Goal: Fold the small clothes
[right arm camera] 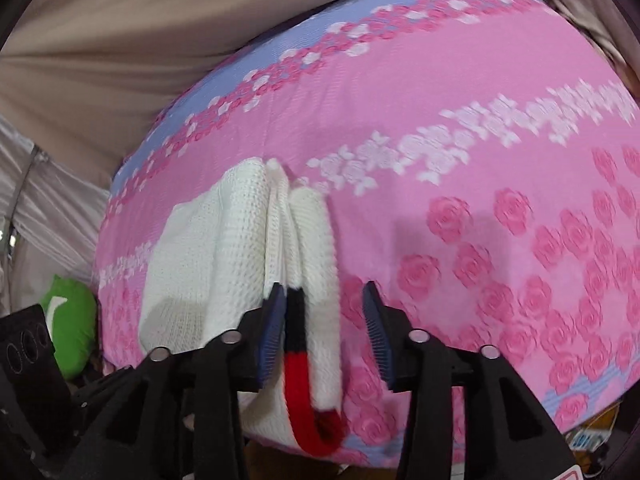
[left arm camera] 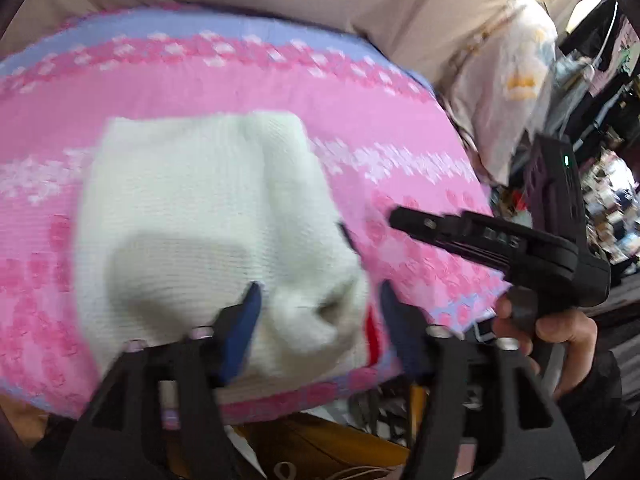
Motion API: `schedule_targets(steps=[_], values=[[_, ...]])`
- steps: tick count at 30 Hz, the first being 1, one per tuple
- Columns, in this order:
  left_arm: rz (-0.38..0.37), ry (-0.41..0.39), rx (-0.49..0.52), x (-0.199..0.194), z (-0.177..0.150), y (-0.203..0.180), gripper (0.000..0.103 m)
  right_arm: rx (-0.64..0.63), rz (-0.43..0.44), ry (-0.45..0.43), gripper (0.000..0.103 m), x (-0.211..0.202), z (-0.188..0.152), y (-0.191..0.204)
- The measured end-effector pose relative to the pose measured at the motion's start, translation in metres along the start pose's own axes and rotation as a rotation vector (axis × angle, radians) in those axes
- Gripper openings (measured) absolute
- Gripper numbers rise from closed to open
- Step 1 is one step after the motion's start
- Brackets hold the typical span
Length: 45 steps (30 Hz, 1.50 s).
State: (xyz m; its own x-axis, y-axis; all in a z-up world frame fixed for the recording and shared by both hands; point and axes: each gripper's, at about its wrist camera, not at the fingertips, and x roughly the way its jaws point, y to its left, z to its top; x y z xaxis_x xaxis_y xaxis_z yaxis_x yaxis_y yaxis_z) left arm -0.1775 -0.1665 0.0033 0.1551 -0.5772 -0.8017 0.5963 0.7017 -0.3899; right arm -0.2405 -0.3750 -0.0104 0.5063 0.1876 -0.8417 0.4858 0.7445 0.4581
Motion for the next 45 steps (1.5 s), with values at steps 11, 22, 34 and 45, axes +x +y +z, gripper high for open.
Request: schedule_targets(steps=[11, 22, 34, 45], values=[[0.107, 0.11, -0.287, -0.015, -0.045, 0.105, 0.071, 0.023, 0.185, 0.181, 0.06, 0.047, -0.013, 0.04], [0.107, 0.289, -0.277, 0.01, -0.053, 0.12, 0.033, -0.079, 0.225, 0.015, 0.023, -0.001, -0.015, 0.063], [0.019, -0.006, -0.271, -0.056, -0.029, 0.099, 0.071, -0.122, 0.164, 0.058, 0.053, -0.023, -0.058, 0.028], [0.032, 0.095, -0.206, -0.039, -0.024, 0.094, 0.068, -0.212, 0.345, 0.058, 0.008, -0.011, -0.066, 0.064]])
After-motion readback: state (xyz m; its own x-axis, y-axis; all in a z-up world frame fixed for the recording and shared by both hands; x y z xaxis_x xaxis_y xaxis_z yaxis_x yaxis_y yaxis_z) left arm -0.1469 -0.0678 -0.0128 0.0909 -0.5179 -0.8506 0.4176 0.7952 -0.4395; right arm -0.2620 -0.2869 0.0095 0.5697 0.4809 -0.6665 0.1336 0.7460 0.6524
